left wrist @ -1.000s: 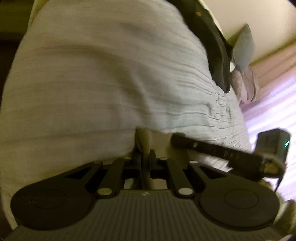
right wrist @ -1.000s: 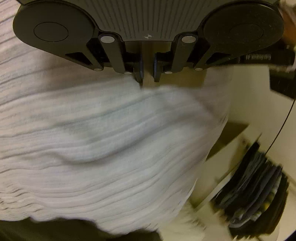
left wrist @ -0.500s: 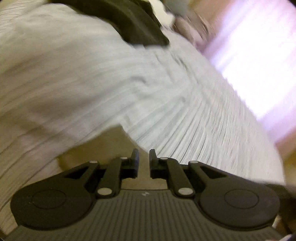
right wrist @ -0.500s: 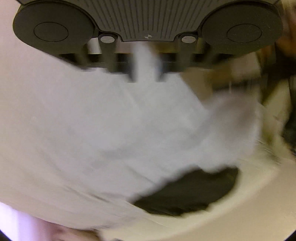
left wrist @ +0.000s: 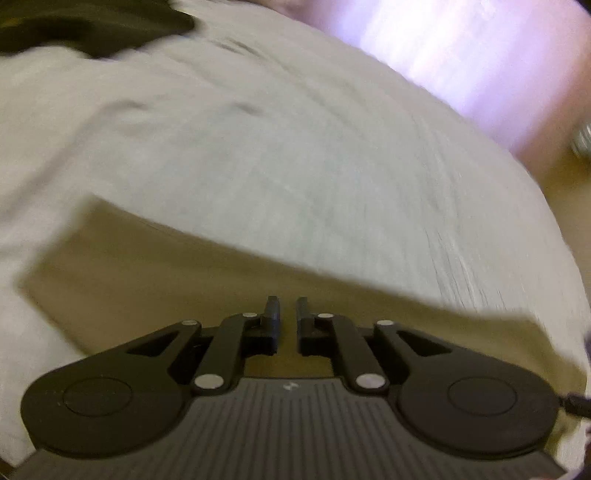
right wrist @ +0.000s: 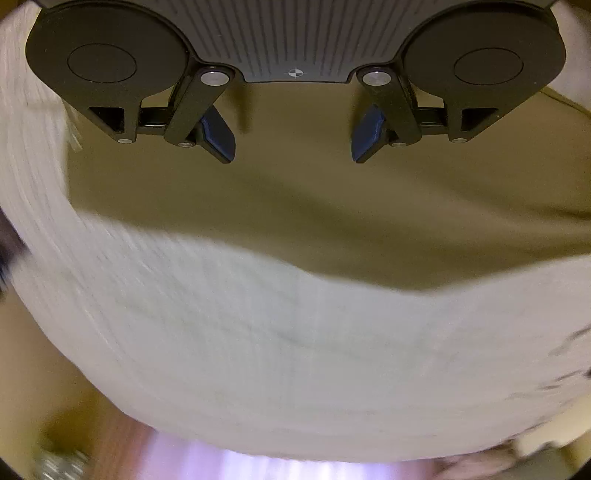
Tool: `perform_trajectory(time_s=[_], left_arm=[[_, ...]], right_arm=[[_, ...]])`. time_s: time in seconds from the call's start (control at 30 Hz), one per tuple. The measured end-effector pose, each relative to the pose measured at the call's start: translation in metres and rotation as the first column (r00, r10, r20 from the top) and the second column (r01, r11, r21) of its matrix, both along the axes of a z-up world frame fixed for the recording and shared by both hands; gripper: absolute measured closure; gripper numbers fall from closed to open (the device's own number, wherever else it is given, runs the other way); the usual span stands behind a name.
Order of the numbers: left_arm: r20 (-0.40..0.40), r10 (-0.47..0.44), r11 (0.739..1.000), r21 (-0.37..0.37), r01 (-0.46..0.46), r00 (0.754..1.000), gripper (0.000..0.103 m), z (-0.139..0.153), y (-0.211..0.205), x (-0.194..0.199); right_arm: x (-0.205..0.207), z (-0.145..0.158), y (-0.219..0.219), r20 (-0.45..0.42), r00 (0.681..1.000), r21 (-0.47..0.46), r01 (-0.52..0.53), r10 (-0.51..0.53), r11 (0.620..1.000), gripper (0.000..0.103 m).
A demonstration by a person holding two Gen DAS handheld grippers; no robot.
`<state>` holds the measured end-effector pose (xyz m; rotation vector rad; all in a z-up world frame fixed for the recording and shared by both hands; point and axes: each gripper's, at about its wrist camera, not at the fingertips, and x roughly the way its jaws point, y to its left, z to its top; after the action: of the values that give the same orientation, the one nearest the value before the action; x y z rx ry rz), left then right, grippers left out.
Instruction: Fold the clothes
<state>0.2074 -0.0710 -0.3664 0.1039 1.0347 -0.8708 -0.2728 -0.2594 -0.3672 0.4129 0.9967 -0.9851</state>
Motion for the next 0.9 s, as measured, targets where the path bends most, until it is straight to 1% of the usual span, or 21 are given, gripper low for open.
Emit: perform_trajectory(time_s=[0.07,0.1,0.13,0.2,0.23,0.27,0.3,0.33,0.37,0.43,0.47,0.5,0.57,0.6,0.67,0.77,0.83,0.9], left_arm=[[0.005,0.018,0.999,0.044,-0.018,1.0,0.096,-0.002,-0.006,-0.015],[0.008,0.026,0.997,0.066,-0.027,1.0,0.096,-0.003,-0.009,-0.022],[0.025,0.004,0.997,0.074,-0.006,1.0,0.096,0.003,-0.012,-0.032],[0.072,-0.065,0.995,0.082,0.059,0.995,0.096,0.02,-0.019,-0.053],[0.075,-0.101,0.993,0.07,0.095,0.992,0.096,0.023,-0.028,-0.064],[0.071,-0.136,0.99,0.051,0.133,0.988,0.096,0.024,-0.039,-0.075],[0.067,-0.171,0.985,0.032,0.17,0.983,0.096,0.025,-0.05,-0.086],[0.064,-0.207,0.978,0.012,0.206,0.976,0.096,0.027,-0.061,-0.098],[0.061,-0.241,0.97,-0.007,0.242,0.968,0.096,0.028,-0.072,-0.109],[0.039,-0.297,0.954,-0.031,0.298,0.954,0.095,0.02,-0.098,-0.126],[0.03,-0.325,0.945,-0.024,0.326,0.945,0.093,0.014,-0.109,-0.135],[0.028,-0.349,0.937,0.003,0.349,0.937,0.093,0.006,-0.117,-0.143],[0.028,-0.354,0.933,0.079,0.35,0.935,0.094,-0.008,-0.122,-0.147],[0.026,-0.343,0.936,0.097,0.339,0.939,0.094,-0.011,-0.121,-0.145],[0.029,-0.322,0.944,0.087,0.318,0.946,0.094,-0.007,-0.113,-0.142],[0.047,-0.31,0.949,0.074,0.306,0.95,0.095,0.001,-0.108,-0.141],[0.036,-0.308,0.95,0.062,0.306,0.951,0.094,0.003,-0.106,-0.146],[0.018,-0.305,0.951,0.059,0.304,0.952,0.094,0.002,-0.101,-0.148]], right_arm=[[-0.045,-0.015,-0.011,-0.046,0.994,0.028,0.099,-0.098,0.995,0.03],[-0.069,-0.014,-0.013,-0.03,0.988,0.033,0.151,-0.15,0.988,0.029],[-0.093,-0.012,-0.016,-0.013,0.98,0.038,0.199,-0.199,0.979,0.029],[-0.121,0.0,-0.017,0.011,0.966,0.038,0.259,-0.26,0.965,0.03],[-0.13,0.007,-0.018,0.034,0.961,0.049,0.273,-0.275,0.961,0.03],[-0.138,0.015,-0.02,0.081,0.959,0.056,0.269,-0.273,0.962,0.03],[-0.139,0.02,-0.021,0.125,0.959,0.051,0.251,-0.256,0.967,0.03],[-0.13,0.023,-0.022,0.144,0.962,0.037,0.229,-0.232,0.973,0.03],[-0.12,0.025,-0.026,0.153,0.967,0.025,0.202,-0.204,0.979,0.03],[-0.107,0.021,-0.029,0.167,0.971,0.01,0.17,-0.169,0.985,0.03],[-0.103,0.015,-0.028,0.173,0.972,0.015,0.159,-0.16,0.987,0.03],[-0.098,0.01,-0.032,0.156,0.975,0.033,0.152,-0.156,0.988,0.03],[-0.102,-0.007,-0.04,0.067,0.983,0.07,0.166,-0.171,0.984,0.03],[-0.109,-0.011,-0.039,0.051,0.983,0.078,0.173,-0.177,0.982,0.03],[-0.124,-0.004,-0.035,0.09,0.98,0.087,0.168,-0.175,0.982,0.03],[-0.119,0.012,-0.035,0.111,0.98,0.08,0.154,-0.163,0.985,0.03],[-0.103,0.016,-0.039,0.182,0.975,0.078,0.113,-0.125,0.991,0.03],[-0.075,0.02,-0.041,0.252,0.966,0.083,0.035,-0.055,0.996,0.03]])
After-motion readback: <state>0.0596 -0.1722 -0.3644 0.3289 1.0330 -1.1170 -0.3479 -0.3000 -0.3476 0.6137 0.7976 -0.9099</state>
